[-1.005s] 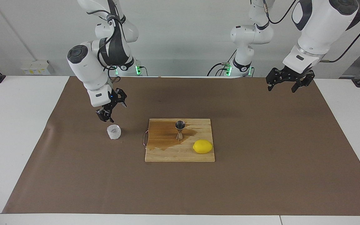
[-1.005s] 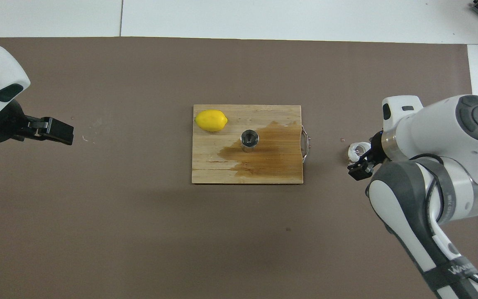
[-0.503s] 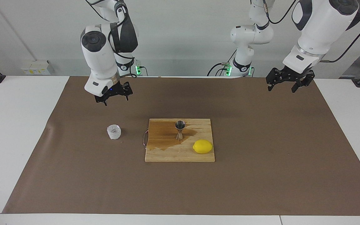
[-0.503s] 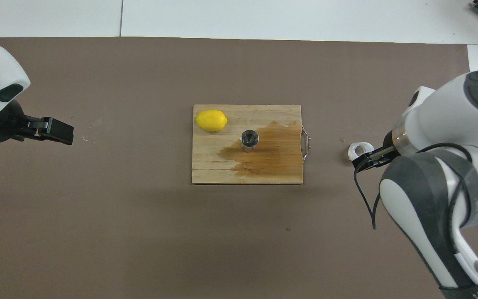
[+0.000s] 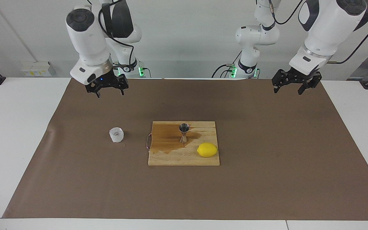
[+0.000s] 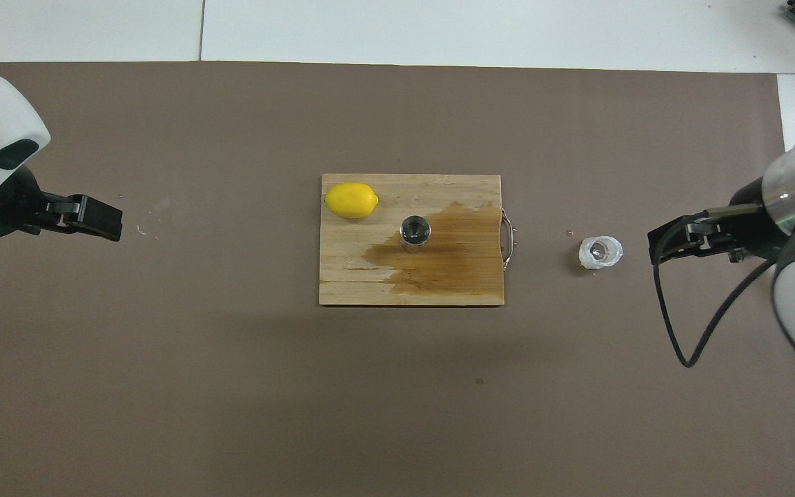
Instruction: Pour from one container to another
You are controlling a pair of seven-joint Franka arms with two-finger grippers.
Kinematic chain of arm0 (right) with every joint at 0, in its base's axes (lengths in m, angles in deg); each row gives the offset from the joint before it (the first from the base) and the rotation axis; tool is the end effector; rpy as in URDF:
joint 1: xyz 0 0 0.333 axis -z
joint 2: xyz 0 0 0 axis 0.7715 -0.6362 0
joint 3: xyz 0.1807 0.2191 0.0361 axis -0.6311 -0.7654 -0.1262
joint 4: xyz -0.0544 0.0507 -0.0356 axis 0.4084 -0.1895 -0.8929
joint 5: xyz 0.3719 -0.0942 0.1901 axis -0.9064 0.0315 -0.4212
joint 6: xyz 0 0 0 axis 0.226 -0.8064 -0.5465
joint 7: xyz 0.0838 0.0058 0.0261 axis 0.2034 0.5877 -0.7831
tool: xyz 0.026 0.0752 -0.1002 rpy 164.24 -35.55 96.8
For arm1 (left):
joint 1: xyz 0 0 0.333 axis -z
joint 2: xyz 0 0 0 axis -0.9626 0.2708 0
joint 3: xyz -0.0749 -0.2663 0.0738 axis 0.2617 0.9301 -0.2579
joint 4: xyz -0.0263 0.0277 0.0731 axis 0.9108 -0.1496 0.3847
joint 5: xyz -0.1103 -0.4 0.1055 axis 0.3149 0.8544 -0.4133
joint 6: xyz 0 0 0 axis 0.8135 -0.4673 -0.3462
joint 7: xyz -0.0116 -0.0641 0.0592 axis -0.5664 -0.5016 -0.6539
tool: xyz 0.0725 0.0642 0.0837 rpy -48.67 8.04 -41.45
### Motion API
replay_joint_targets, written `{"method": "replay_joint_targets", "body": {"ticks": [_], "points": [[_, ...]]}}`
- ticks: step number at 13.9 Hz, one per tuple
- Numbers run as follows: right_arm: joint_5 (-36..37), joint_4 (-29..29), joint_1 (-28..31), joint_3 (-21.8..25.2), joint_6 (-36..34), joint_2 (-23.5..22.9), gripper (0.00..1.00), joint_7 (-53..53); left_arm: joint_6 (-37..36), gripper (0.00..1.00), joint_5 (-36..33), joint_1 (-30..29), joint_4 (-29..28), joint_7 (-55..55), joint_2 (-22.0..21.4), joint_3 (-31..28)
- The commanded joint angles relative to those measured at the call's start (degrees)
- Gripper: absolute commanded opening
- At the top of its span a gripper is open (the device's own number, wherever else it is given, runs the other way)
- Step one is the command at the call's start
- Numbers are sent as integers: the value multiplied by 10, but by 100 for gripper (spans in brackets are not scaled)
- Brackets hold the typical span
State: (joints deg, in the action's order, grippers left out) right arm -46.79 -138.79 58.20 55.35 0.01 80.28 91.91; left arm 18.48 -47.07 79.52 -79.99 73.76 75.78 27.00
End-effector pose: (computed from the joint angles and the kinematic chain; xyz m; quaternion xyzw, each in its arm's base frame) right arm 0.5819 0.0193 0.5732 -0.9946 0.0704 0.0694 0.0310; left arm 0.5835 -0.0905 0.5614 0.9971 -0.0736 -0.0201 0.0012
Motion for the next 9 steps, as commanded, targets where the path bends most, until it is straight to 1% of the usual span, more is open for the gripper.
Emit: {"method": "replay_joint_targets", "body": {"ticks": [1, 3, 4, 5, 7, 9], "points": [[0, 13, 11, -5, -7, -5, 100, -17, -4, 100, 8, -3, -12, -1, -12, 0], [56, 5, -17, -10, 7, 4, 100, -10, 0, 100, 8, -3, -11, 0, -12, 0], [60, 7, -30, -10, 17, 2, 100, 8, 1, 100, 8, -4, -11, 0, -12, -1], [57, 8, -31, -10, 25, 3, 100, 24, 1, 100, 8, -9, -9, 0, -12, 0], [54, 6, -23, -8, 26, 5, 100, 16, 7, 100, 8, -5, -13, -2, -16, 1], [25, 3, -11, -7, 72, 3, 100, -2, 23, 100, 8, -5, -34, -2, -31, 1]]}}
